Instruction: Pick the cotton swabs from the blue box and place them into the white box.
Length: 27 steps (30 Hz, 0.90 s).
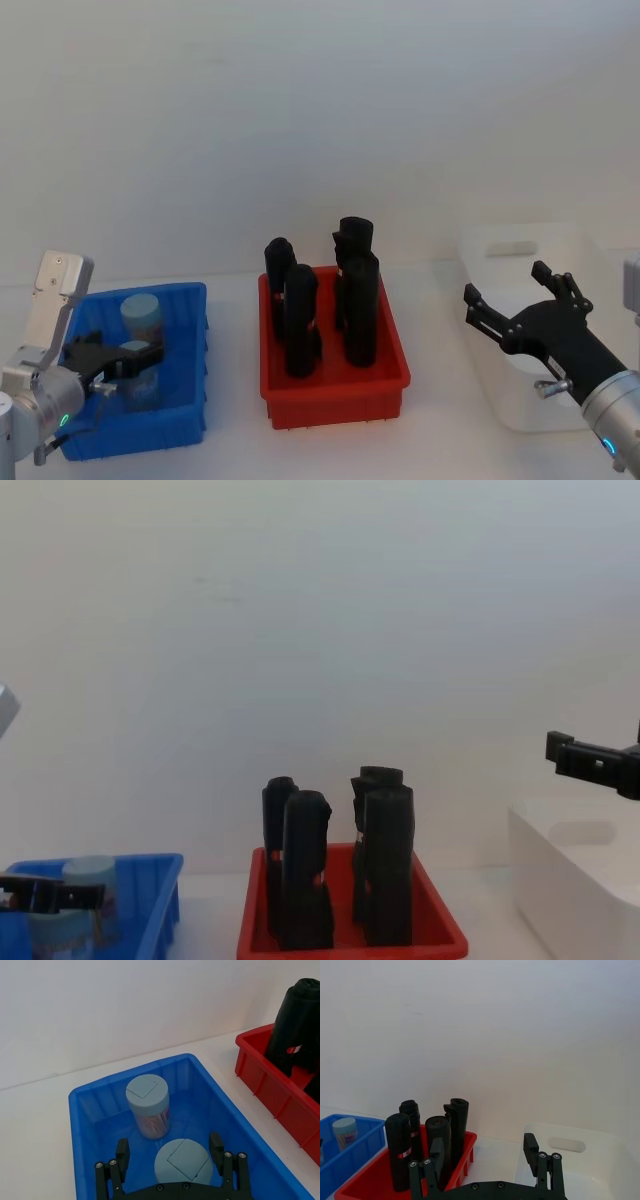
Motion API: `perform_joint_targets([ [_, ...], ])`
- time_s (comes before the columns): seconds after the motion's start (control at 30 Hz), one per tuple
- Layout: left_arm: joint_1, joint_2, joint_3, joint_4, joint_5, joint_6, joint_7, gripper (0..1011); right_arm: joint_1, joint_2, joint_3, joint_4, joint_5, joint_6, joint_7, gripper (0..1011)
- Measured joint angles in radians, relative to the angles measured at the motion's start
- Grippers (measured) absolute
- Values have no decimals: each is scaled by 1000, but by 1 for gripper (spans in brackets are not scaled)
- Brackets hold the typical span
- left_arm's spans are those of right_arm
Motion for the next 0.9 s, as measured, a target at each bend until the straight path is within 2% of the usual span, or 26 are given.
perform_joint_targets([
  [0.43,-3,-1,-7,25,-15,3,-14,989,0,0,0,0,0,0,0,1002],
  [0.6,-1,-2,-9,32,-30,2,-23,863,0,0,0,0,0,0,0,1001],
  [0.63,-1,-2,-10,33,-32,2,-24,863,0,0,0,0,0,0,0,1002],
  [0.8,4,-2,-13,35,-50,-5,-33,699,0,0,0,0,0,0,0,1001],
  [0.9,6,-2,-15,34,-57,-8,-37,669,0,0,0,0,0,0,0,1002],
])
